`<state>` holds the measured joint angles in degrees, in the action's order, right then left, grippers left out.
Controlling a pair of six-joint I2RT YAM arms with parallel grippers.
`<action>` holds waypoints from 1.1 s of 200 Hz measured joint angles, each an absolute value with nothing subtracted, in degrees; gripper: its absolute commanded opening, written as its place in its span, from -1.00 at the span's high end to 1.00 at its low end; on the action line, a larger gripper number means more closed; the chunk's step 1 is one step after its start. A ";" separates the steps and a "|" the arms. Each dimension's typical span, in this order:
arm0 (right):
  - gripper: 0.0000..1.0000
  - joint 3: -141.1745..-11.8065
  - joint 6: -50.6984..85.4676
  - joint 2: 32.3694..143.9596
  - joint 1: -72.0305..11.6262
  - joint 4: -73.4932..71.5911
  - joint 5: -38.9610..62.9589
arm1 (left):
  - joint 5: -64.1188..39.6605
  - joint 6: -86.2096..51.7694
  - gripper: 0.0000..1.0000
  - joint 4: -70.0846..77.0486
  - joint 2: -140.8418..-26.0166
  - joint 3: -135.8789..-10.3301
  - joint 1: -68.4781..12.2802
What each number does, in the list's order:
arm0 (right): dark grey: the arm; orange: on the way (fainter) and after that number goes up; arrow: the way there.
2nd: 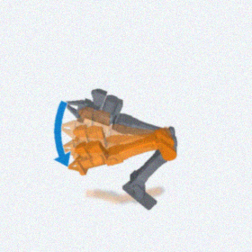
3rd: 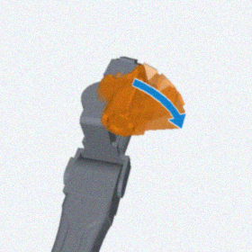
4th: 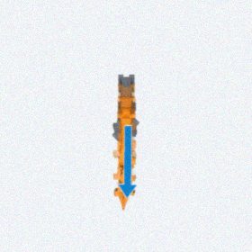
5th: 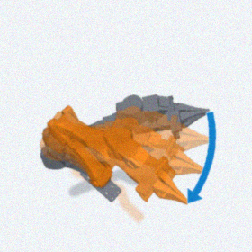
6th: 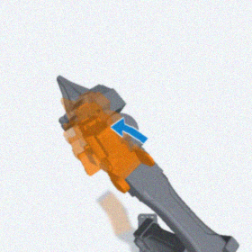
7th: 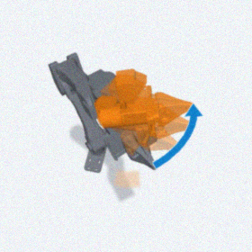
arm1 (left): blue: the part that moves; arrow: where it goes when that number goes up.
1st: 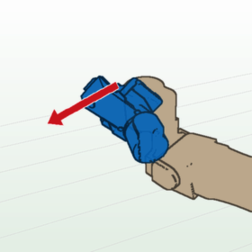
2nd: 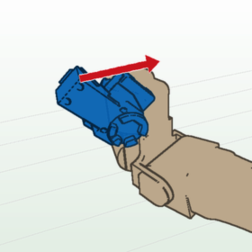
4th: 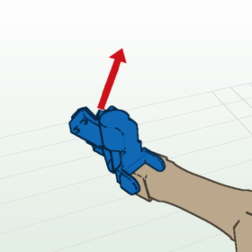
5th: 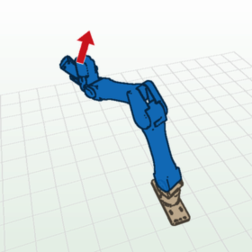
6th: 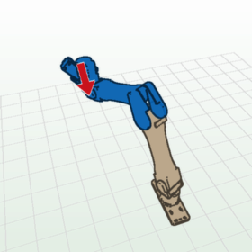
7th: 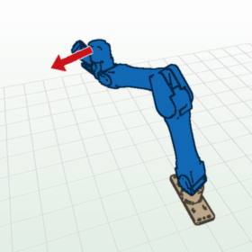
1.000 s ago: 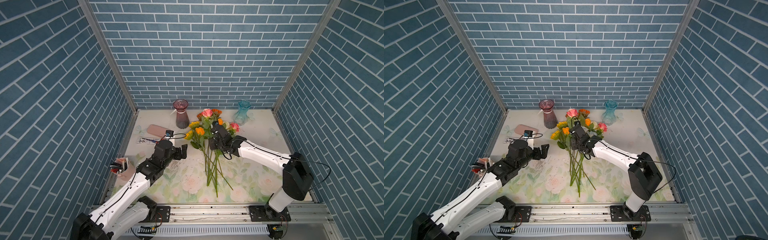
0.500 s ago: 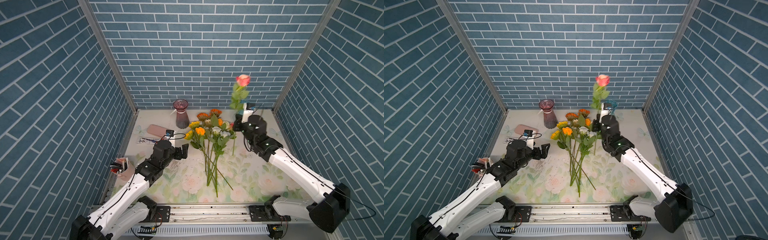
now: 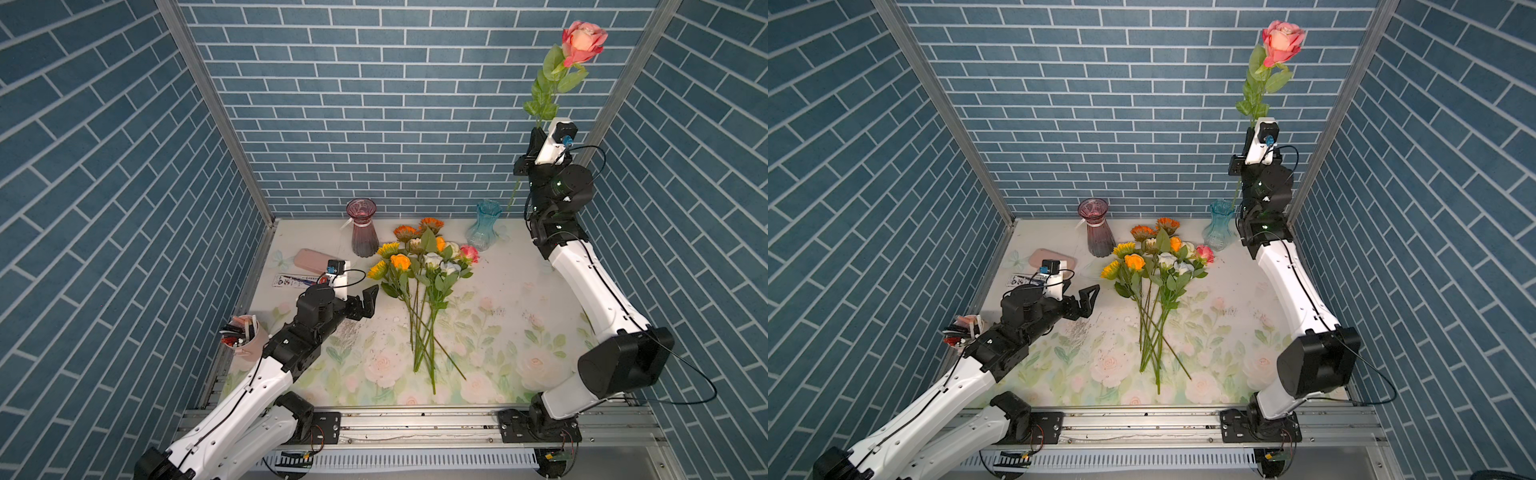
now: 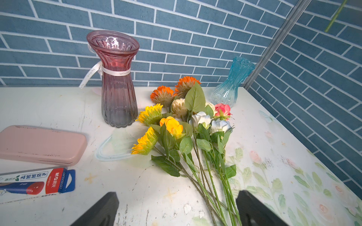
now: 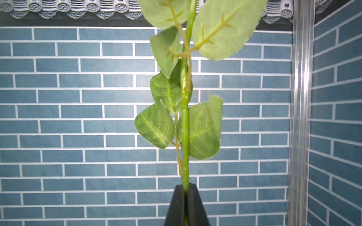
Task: Arrange the flowers in different vases according to their variety
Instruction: Insert the flower into the vase.
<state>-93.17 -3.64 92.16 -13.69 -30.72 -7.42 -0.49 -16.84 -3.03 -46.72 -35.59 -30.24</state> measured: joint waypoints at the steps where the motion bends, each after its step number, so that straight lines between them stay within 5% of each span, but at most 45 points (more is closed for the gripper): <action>1: 1.00 -93.17 -3.86 92.60 -13.61 -31.31 -7.16 | -0.49 -16.82 -1.00 -2.96 -46.72 -35.57 -30.26; 103: 1.00 -104.95 -3.81 119.63 -6.98 -48.38 8.14 | 1.56 -14.72 -1.00 -0.12 -46.44 -34.79 -30.24; 220: 1.00 -96.82 1.23 122.72 -6.74 -55.96 11.35 | 3.16 -13.39 -1.00 1.19 -47.59 -34.24 -30.26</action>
<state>-96.82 1.23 122.72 -6.74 -55.96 11.35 3.16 -13.39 1.19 -47.59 -34.24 -30.26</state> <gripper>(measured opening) 0.052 0.999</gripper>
